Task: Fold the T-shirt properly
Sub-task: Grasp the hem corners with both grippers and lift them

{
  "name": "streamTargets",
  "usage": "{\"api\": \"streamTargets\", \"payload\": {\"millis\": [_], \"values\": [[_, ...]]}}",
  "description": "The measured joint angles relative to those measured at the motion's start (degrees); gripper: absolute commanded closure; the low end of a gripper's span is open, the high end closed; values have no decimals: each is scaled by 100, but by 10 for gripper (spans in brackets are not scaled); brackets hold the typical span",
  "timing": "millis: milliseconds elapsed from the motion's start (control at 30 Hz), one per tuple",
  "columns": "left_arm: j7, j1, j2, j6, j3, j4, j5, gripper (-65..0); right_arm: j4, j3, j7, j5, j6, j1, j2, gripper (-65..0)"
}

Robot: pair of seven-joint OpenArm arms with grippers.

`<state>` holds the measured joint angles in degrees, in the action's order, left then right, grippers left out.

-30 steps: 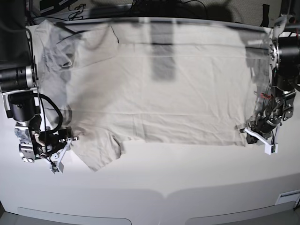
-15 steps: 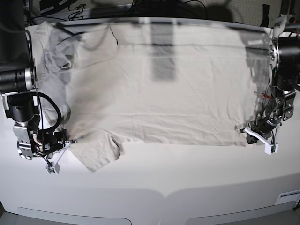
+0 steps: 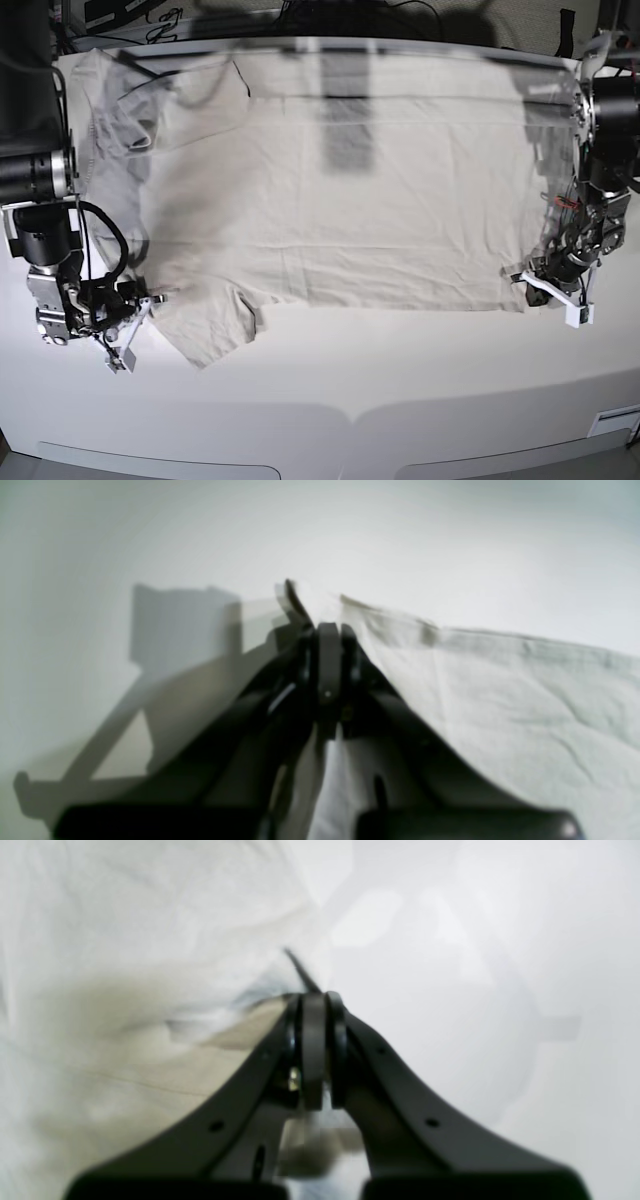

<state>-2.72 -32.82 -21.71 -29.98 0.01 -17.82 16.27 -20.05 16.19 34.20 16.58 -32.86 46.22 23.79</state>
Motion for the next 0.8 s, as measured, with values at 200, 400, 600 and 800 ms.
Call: {"api": "streamTargets", "payload": {"millis": [200, 400, 600, 800], "values": [[-136, -2, -4, 2, 0, -96, 177, 0, -42, 7, 52, 472, -256, 125, 37, 0], [-608, 31, -7, 42, 7, -413, 306, 0, -415, 11, 350, 776, -275, 114, 177, 0], [-1423, 162, -103, 101, 11, -1110, 769, 0, -990, 13, 743, 1331, -280, 107, 402, 0], [-1853, 595, -308, 105, 35, -2441, 1379, 0, -1954, 37, 1110, 2020, -297, -273, 627, 0]]}}
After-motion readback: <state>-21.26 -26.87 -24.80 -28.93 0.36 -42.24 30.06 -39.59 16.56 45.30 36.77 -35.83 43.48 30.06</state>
